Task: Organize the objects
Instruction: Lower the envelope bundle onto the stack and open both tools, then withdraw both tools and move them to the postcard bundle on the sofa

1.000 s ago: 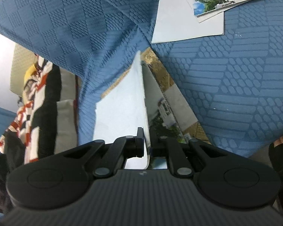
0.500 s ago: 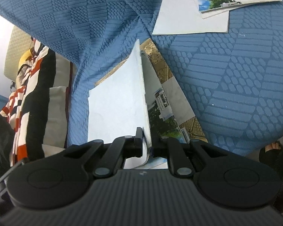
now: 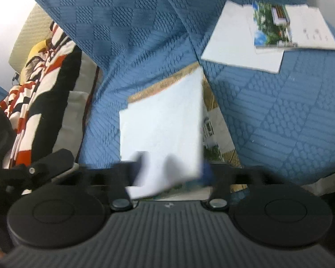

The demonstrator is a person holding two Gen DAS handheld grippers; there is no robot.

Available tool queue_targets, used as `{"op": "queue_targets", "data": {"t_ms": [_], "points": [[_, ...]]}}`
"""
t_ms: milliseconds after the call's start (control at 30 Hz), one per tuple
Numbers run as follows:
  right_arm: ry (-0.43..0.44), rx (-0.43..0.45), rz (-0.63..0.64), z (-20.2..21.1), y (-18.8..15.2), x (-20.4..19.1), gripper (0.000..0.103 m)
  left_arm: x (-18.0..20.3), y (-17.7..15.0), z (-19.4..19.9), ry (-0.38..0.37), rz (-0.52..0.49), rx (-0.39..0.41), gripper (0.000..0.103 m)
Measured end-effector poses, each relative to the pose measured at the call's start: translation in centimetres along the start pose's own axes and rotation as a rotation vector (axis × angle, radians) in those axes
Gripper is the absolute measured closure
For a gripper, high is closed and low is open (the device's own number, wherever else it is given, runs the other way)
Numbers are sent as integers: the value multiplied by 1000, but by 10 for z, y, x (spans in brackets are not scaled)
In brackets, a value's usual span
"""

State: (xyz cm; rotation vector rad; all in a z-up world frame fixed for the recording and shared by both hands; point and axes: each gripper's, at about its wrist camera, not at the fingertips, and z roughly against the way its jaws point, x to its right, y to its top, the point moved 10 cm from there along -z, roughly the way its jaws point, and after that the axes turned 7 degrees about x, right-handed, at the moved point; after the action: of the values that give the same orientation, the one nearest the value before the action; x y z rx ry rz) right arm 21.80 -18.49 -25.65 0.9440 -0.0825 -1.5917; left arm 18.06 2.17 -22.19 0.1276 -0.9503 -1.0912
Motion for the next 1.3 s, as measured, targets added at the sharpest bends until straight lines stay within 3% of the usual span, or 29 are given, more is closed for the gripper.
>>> {"op": "queue_targets", "data": {"t_ms": [100,433,733,1033,1300], "points": [[-33,32,35,15,10,-2,13,10,6,9,-5,-33,23,8],[-27,199,155,87,56,-27,13,64,30,45,-50,-140,104,2],[-27,260,187,133,70,-32,13,111,30,60,-87,-208,116,1],[-71,329,204,167,75,-12,13,145,34,74,-84,-259,159,1],[-103,346,177,190,69,17,13,175,9,60,-112,-298,137,1]]}}
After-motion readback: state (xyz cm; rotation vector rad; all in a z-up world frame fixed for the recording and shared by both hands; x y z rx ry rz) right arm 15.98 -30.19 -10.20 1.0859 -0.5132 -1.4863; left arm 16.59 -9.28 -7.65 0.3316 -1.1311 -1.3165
